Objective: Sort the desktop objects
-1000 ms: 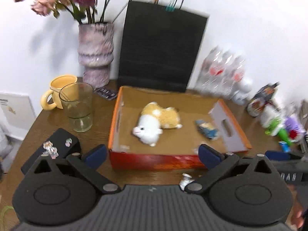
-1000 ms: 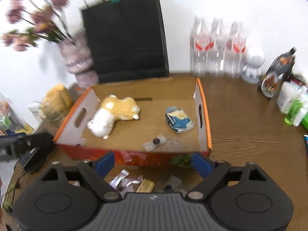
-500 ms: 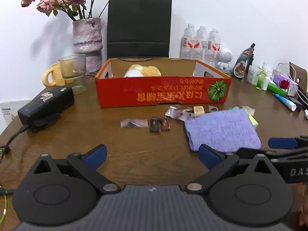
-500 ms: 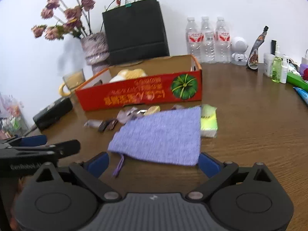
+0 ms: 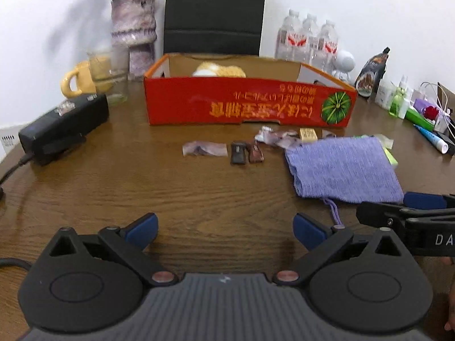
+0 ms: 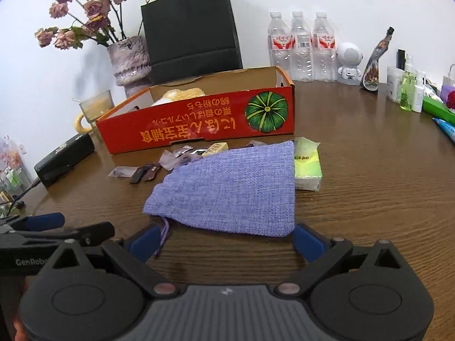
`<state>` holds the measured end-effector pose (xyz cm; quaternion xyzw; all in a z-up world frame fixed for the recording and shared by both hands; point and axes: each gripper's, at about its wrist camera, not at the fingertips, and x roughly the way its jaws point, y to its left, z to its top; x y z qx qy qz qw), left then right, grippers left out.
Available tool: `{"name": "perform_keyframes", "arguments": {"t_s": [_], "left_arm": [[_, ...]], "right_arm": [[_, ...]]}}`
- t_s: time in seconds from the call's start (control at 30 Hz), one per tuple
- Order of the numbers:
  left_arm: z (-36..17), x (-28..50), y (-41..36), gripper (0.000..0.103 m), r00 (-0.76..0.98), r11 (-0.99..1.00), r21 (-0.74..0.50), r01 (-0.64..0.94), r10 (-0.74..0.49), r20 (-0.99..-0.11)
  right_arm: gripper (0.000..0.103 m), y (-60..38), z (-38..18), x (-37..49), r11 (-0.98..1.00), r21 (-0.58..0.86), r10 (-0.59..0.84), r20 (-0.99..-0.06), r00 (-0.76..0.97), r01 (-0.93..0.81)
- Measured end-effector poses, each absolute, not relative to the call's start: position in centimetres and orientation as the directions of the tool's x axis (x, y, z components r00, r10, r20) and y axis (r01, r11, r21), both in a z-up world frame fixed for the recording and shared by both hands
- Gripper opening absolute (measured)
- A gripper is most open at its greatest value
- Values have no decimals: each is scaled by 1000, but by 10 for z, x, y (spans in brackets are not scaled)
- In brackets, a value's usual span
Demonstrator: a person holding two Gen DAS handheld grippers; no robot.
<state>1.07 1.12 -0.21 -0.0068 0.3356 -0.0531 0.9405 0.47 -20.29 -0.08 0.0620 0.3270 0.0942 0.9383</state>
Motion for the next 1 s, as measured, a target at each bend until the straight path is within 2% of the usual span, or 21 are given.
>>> {"name": "perform_keyframes", "arguments": {"t_s": [0.23,1.0], "left_arm": [[-4,12,2,103,762,996,13,92,-62,-644],[-3,13,1,103,763,996,7,90,-64,-644]], "right_arm": [[103,-201,-1,6,973,174,227,-603,765,-152],[103,-206,-1,6,969,203,234,-593,771,-138]]}}
